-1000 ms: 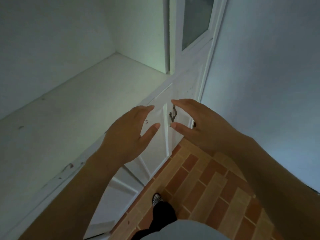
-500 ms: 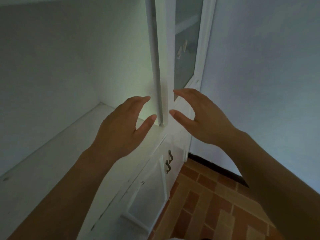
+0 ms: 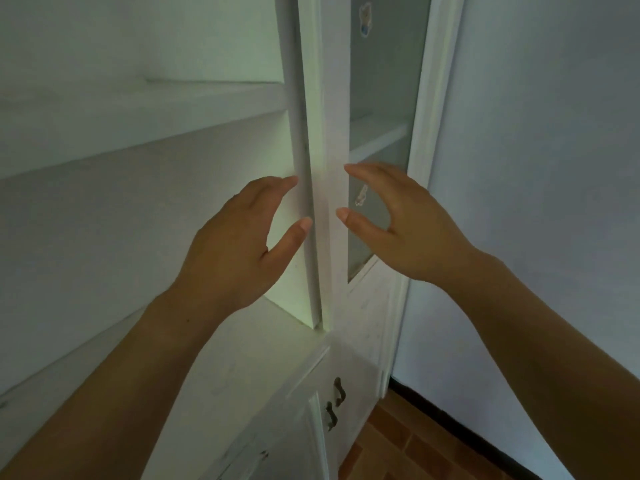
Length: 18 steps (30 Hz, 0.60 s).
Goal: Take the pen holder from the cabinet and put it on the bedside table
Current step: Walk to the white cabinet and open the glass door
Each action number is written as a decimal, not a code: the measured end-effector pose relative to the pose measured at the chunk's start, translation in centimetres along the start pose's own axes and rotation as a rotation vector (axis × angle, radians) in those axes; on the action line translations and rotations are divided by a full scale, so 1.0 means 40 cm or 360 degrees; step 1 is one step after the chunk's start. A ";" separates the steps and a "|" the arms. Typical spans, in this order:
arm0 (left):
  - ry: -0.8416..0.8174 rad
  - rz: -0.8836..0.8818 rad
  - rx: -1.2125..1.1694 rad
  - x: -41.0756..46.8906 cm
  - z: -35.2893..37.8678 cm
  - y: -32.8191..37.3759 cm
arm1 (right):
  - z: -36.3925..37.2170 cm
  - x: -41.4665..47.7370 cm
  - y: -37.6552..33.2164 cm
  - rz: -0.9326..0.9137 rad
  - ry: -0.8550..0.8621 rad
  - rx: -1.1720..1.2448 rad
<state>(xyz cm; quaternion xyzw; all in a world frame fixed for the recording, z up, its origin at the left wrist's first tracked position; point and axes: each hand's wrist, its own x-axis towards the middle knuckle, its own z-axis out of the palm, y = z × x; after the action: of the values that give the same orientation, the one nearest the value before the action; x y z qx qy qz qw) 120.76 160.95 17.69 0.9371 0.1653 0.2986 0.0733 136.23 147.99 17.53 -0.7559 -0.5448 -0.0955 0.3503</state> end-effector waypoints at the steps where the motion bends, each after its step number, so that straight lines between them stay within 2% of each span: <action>1: 0.0019 0.0001 0.0020 0.008 -0.005 0.007 | -0.011 0.012 0.003 -0.0021 0.0015 0.0009; 18: 0.0335 0.0048 0.0199 0.163 -0.128 0.136 | -0.168 0.153 0.015 -0.0356 0.0204 0.0126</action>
<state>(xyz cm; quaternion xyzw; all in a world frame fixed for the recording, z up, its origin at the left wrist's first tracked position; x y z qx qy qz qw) 124.23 158.36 26.62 0.9056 0.1764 0.3856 -0.0074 140.73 148.24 25.45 -0.6684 -0.6055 -0.1604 0.4012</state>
